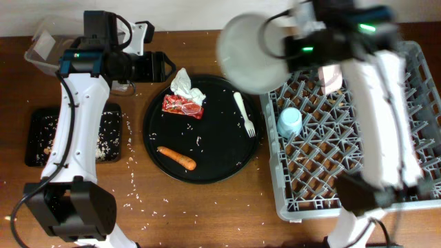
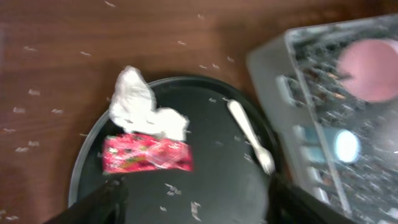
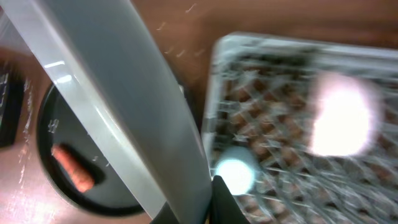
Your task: Sort waste into correct bins and load items into the dishwasher rack
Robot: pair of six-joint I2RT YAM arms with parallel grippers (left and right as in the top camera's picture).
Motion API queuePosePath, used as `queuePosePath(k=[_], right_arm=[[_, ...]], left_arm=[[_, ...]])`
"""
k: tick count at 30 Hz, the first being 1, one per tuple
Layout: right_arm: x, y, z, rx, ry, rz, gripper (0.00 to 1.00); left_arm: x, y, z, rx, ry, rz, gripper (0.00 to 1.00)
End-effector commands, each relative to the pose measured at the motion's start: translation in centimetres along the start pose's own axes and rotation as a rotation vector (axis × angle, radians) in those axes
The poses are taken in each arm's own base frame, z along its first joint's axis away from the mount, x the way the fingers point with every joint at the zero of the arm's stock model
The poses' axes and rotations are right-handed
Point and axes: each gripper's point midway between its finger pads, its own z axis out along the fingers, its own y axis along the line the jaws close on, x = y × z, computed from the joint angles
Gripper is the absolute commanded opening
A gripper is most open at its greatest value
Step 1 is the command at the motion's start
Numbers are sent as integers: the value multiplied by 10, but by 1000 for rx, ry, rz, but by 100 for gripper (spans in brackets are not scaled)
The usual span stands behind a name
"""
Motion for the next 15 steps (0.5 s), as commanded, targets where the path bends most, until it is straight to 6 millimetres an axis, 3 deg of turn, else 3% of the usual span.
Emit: queuePosePath(k=[1, 2, 4, 6, 8, 11, 13, 15], right_arm=[[20, -61, -69, 335, -84, 125, 7], [25, -71, -78, 401, -91, 129, 6], [34, -84, -75, 480, -57, 128, 5], [49, -99, -58, 574, 31, 129, 5], [77, -118, -34, 705, 166, 123, 4], [116, -131, -11, 800, 309, 124, 4], [133, -142, -11, 896, 333, 147, 4], [137, -148, -15, 948, 319, 169, 4]], left_arm=[[-5, 25, -3, -147, -20, 13, 77], [-6, 26, -3, -153, -20, 12, 78], [-6, 26, -3, -153, -21, 12, 79], [-5, 26, -3, -153, -20, 12, 79], [-6, 26, -3, -153, -20, 12, 79], [-6, 27, -3, -157, -21, 13, 79], [-6, 27, -3, -157, -23, 13, 79], [-7, 27, -3, -157, -24, 14, 79]])
